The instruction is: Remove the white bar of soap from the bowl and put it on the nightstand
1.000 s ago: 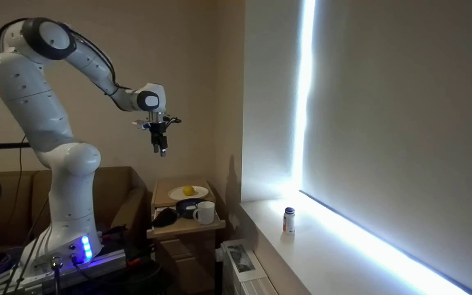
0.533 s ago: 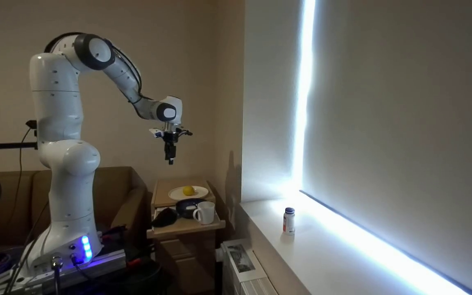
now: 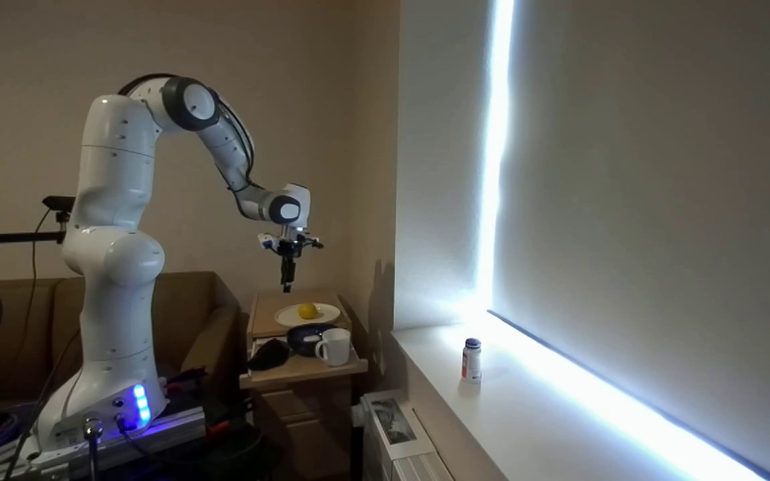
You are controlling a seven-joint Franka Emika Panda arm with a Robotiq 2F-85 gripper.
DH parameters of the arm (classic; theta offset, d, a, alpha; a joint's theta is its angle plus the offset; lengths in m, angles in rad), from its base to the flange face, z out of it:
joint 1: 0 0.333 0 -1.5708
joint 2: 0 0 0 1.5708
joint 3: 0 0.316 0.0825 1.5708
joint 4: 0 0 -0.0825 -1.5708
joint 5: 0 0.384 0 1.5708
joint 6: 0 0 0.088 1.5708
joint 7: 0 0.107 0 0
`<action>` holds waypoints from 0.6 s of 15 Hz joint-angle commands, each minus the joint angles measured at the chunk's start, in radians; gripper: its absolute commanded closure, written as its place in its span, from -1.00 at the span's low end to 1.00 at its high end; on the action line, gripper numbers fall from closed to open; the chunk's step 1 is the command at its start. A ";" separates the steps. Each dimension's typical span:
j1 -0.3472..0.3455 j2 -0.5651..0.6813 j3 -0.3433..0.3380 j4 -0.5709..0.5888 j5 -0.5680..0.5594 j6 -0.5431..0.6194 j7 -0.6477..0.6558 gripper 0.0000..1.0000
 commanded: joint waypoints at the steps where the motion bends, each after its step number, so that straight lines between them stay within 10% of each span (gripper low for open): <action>1: 0.012 0.172 -0.047 0.093 0.090 0.112 -0.009 -1.00; 9: 0.074 0.290 -0.100 0.161 0.113 0.229 0.034 -1.00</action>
